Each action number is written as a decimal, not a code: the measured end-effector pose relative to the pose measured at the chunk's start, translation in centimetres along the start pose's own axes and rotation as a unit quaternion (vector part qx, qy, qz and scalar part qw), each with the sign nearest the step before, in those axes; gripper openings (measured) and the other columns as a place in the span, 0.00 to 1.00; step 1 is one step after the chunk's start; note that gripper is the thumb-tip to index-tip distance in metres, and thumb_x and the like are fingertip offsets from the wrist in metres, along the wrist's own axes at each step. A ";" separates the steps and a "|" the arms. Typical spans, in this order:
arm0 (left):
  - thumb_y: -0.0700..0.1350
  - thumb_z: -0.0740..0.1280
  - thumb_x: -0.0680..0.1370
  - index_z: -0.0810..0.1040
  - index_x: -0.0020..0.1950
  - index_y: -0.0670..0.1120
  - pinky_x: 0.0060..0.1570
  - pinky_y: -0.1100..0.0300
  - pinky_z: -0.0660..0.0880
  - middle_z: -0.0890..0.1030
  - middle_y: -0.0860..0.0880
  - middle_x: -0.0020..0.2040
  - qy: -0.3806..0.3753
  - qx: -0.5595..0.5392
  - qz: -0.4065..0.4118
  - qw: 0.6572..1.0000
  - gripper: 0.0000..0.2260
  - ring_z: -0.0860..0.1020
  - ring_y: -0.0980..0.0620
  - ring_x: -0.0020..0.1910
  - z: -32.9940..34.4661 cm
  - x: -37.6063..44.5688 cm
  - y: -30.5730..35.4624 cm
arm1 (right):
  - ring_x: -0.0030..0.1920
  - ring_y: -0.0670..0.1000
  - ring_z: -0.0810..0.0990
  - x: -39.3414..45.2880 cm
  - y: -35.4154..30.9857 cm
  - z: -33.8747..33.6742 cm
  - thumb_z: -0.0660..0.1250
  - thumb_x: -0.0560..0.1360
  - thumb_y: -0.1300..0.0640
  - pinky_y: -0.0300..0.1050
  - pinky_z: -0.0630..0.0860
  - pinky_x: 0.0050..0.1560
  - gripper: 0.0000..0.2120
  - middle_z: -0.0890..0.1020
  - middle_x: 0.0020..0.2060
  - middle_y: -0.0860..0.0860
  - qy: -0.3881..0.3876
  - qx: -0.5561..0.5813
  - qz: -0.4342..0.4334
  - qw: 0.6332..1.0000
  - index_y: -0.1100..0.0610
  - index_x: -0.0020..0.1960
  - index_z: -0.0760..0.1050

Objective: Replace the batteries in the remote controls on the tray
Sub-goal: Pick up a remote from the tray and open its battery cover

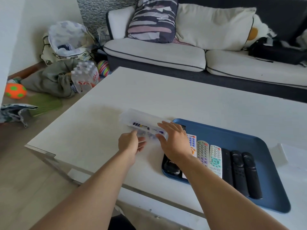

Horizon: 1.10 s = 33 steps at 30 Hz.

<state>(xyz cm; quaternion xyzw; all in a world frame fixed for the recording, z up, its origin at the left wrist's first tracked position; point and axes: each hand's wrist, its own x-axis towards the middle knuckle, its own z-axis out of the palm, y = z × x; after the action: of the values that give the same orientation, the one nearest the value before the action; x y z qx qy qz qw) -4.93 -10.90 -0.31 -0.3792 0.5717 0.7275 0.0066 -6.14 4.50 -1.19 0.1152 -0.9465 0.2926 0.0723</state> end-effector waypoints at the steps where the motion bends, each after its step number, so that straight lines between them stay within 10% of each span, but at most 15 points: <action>1: 0.47 0.60 0.84 0.73 0.47 0.45 0.36 0.56 0.75 0.83 0.42 0.40 -0.002 0.005 0.002 1.000 0.09 0.81 0.44 0.33 0.1 0.0 0.0 | 0.74 0.50 0.65 0.1 0.0 0.0 0.65 0.80 0.48 0.49 0.61 0.74 0.20 0.74 0.71 0.45 0.017 0.013 -0.005 1.000 0.46 0.72 0.73; 11: 0.44 0.65 0.82 0.74 0.53 0.43 0.35 0.59 0.76 0.81 0.45 0.37 -0.020 0.022 0.008 1.000 0.05 0.79 0.46 0.32 0.6 0.9 -0.5 | 0.54 0.50 0.78 3.0 -1.4 -1.9 0.72 0.75 0.46 0.47 0.74 0.49 0.20 0.78 0.53 0.47 0.238 0.226 0.179 0.927 0.49 0.62 0.69; 15: 0.39 0.66 0.80 0.67 0.56 0.44 0.35 0.58 0.74 0.80 0.44 0.36 -0.003 0.005 0.030 1.000 0.09 0.77 0.44 0.35 0.7 1.2 -0.3 | 0.48 0.50 0.83 3.9 -1.0 -2.5 0.69 0.78 0.53 0.53 0.80 0.53 0.05 0.84 0.44 0.47 0.196 0.327 0.232 0.895 0.51 0.50 0.74; 18: 0.38 0.67 0.78 0.63 0.61 0.45 0.39 0.56 0.78 0.81 0.43 0.40 0.012 -0.008 0.031 0.999 0.16 0.80 0.47 0.34 0.7 1.3 -0.4 | 0.62 0.49 0.79 3.8 -0.7 -1.7 0.63 0.81 0.59 0.48 0.75 0.64 0.16 0.80 0.63 0.47 0.093 0.266 0.163 0.946 0.49 0.68 0.74; 24: 0.36 0.63 0.79 0.54 0.76 0.42 0.43 0.52 0.77 0.81 0.41 0.38 -0.003 -0.012 0.029 1.000 0.28 0.80 0.43 0.38 1.1 1.6 -0.5 | 0.81 0.47 0.45 3.0 0.8 -0.1 0.57 0.84 0.48 0.51 0.45 0.80 0.25 0.54 0.81 0.44 -0.147 0.002 0.034 0.989 0.47 0.80 0.59; 33: 0.42 0.68 0.78 0.64 0.64 0.40 0.31 0.57 0.71 0.79 0.42 0.38 0.040 0.022 0.017 0.999 0.19 0.74 0.47 0.30 1.3 0.3 -0.8 | 0.70 0.52 0.71 0.0 3.4 -5.5 0.60 0.81 0.57 0.50 0.73 0.65 0.18 0.75 0.68 0.47 -0.079 -0.015 0.079 0.994 0.46 0.69 0.76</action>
<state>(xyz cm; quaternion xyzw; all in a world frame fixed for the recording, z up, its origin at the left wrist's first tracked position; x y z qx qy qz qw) -5.46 -9.69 -1.08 -0.3976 0.5937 0.6993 -0.0203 -6.67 10.31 1.49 0.0622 -0.9595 0.2735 -0.0243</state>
